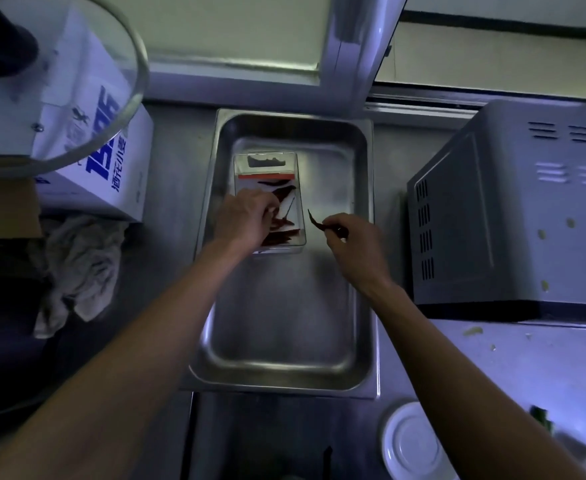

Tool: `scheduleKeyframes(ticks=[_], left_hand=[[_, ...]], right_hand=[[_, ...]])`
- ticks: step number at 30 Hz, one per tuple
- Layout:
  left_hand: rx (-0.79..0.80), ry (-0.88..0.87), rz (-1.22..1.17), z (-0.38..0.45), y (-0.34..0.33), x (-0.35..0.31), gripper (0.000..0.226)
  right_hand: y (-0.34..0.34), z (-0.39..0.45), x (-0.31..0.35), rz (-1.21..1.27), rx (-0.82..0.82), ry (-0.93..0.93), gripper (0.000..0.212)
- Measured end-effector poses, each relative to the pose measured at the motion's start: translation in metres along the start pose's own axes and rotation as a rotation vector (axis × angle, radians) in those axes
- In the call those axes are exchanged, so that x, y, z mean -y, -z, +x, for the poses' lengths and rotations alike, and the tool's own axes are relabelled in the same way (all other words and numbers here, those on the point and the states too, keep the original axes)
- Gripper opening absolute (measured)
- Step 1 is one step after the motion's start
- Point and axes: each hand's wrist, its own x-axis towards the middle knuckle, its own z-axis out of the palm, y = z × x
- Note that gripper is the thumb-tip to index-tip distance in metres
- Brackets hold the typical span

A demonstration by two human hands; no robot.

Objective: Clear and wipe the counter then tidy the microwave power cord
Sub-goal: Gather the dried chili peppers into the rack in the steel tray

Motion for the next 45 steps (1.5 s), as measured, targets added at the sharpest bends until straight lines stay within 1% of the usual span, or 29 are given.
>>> scheduleKeyframes(ticks=[4,8,12,16,21,25,31,34,37,40,42,45], left_hand=[[-0.082,-0.001,-0.045,-0.007,-0.004,0.017,0.020],[-0.118,-0.008,-0.050,-0.020,0.003,0.031,0.018],[-0.115,-0.016,-0.009,-0.030,0.007,0.041,0.014],[-0.086,-0.008,0.018,-0.037,0.008,0.048,0.016],[-0.064,-0.012,0.056,-0.039,0.006,0.053,0.017],[-0.058,-0.011,0.063,-0.043,0.007,0.053,0.018],[-0.011,0.008,0.072,-0.057,0.017,0.038,0.020],[0.023,0.002,0.030,-0.071,0.027,0.023,0.021],[0.112,0.018,0.007,-0.087,0.037,0.004,0.031],[0.208,0.007,0.052,-0.104,0.041,-0.016,0.041],[0.274,-0.001,0.090,-0.114,0.038,-0.029,0.045],[0.332,-0.049,0.133,-0.127,0.031,-0.048,0.049]], right_hand=[[-0.010,0.016,0.007,-0.012,-0.010,0.044,0.019],[-0.025,0.036,0.027,-0.053,0.019,0.148,0.020],[-0.041,0.055,0.045,-0.069,0.025,0.249,0.021],[-0.061,0.069,0.051,-0.097,0.070,0.243,0.020],[-0.073,0.074,0.057,-0.197,0.127,0.294,0.019],[-0.073,0.071,0.055,-0.238,0.125,0.300,0.018],[-0.050,0.038,0.051,-0.195,0.065,0.283,0.019],[-0.033,0.010,0.049,-0.214,0.076,0.237,0.022],[-0.015,-0.022,0.047,-0.240,0.100,0.209,0.025],[0.002,-0.057,0.044,-0.264,0.064,0.173,0.025],[0.012,-0.078,0.040,-0.278,0.036,0.140,0.025],[0.025,-0.108,0.028,-0.310,0.022,0.071,0.026]])
